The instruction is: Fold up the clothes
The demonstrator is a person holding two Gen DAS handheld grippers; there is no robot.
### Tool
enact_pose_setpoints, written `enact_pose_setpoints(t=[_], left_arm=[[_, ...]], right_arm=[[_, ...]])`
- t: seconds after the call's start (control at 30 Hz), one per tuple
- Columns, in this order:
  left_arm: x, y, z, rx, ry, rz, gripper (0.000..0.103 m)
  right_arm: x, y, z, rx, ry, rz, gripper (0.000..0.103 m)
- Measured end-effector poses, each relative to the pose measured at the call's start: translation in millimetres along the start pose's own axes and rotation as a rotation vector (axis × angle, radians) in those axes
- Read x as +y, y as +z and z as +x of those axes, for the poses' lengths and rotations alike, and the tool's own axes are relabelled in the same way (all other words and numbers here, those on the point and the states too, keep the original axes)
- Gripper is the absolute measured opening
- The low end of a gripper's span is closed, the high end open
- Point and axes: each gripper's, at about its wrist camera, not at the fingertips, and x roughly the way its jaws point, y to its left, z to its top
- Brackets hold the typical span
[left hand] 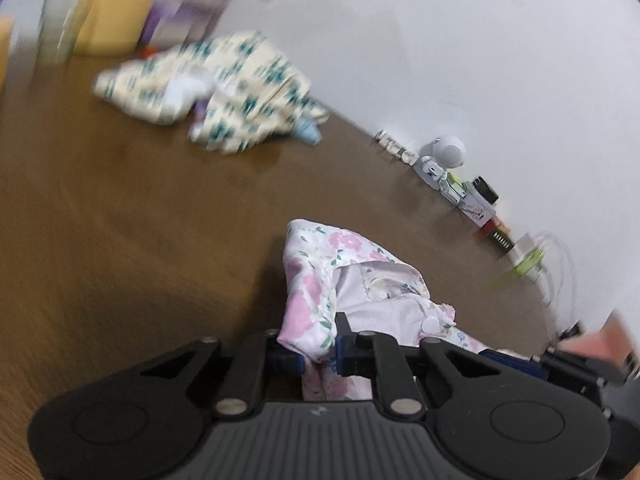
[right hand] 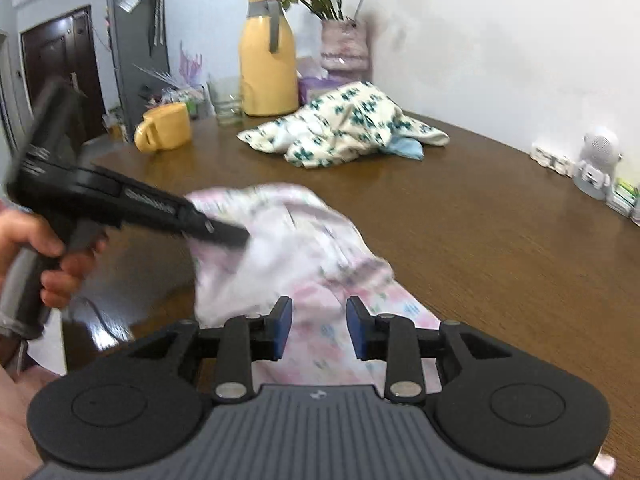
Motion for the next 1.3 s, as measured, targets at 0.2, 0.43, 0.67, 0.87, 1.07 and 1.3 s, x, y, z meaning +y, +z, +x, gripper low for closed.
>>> enact_pose_setpoints(t=[0.2,0.43,0.67,0.87,1.07,1.3], left_arm=[[-47,-3,-17,-0.114,0.112,0.311,0.011],[-109,-25,-18,-0.216,0.243,0.713,0.011],[-148,-56,-16,-0.265,0.226,0.963,0.011],[-165,-77,-9,-0.249,0.194,1.109,0.011],[-177,-97,2,-0.197,0.134,1.201,0.012],[-183,-114,22,-0.102,0.069,1.237,0.012]], right_arm=[[-1,0,3,-0.006,-0.003,-0.01,0.03],[-14,-1,6,-0.01,-0.035,0.031,0.03],[-26,8,40,0.076,-0.04,0.008,0.027],[-39,0,19,0.034,-0.037,0.061,0.026],[-59,-20,-19,0.03,-0.075,0.125,0.027],[-76,-43,-44,0.012,-0.094,0.201,0.027]])
